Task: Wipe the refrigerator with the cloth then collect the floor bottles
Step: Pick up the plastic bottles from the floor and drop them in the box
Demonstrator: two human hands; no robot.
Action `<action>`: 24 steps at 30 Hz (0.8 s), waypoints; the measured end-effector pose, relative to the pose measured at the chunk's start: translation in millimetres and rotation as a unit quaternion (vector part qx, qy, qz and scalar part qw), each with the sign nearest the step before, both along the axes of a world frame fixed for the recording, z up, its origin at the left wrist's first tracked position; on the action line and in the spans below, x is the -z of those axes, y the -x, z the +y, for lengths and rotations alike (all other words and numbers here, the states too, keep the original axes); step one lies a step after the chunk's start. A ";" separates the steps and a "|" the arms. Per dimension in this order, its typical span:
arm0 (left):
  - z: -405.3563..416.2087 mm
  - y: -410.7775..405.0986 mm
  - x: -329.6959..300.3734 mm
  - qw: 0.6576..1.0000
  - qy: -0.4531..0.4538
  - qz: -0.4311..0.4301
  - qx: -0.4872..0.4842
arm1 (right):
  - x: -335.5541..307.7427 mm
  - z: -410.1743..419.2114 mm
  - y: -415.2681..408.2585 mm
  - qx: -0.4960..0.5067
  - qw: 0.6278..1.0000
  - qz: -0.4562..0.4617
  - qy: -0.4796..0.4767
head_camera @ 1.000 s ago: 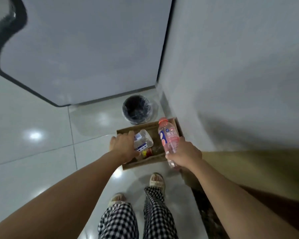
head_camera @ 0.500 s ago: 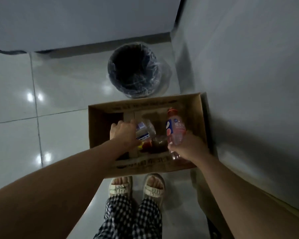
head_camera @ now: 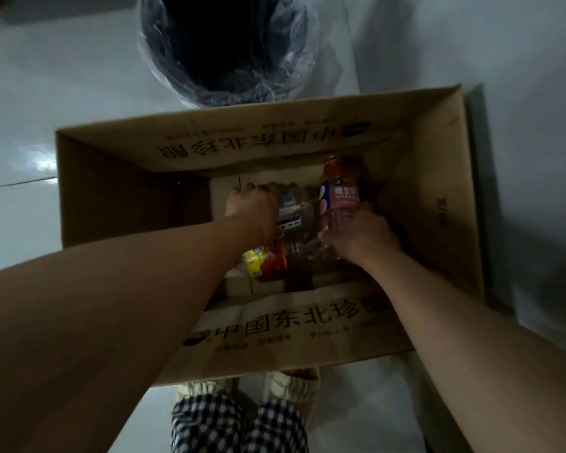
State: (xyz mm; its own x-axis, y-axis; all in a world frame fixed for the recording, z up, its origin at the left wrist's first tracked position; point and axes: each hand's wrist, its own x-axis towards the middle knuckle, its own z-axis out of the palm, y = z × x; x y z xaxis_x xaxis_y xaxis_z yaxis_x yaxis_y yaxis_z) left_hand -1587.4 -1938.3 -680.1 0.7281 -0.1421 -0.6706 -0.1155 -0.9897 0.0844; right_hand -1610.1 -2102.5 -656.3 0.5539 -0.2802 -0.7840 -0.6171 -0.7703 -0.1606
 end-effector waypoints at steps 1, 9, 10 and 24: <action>-1.6 -0.3 0.4 1.000 0.002 0.004 -0.007 | 0.6 1.4 1.4 -0.005 1.000 -0.007 0.003; 8.7 -3.8 -64.4 1.000 0.003 0.012 -0.009 | -63.4 13.1 13.3 -0.105 0.993 -0.029 0.039; 11.7 -4.2 -79.3 1.000 -0.003 0.011 -0.001 | -78.5 16.6 13.1 -0.126 0.991 -0.029 0.034; 78.9 -32.5 -369.8 0.997 0.005 -0.076 0.029 | -359.5 86.6 -7.6 -0.270 0.959 -0.081 0.000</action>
State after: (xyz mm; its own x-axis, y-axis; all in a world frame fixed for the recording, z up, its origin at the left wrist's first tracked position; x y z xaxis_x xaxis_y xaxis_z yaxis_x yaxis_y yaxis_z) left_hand -1554.8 -1859.5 -310.4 0.8116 -0.1933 -0.5514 -0.1852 -0.9801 0.0709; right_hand -1602.6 -2015.9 -296.9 0.7334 0.0820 -0.6749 -0.0952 -0.9705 -0.2213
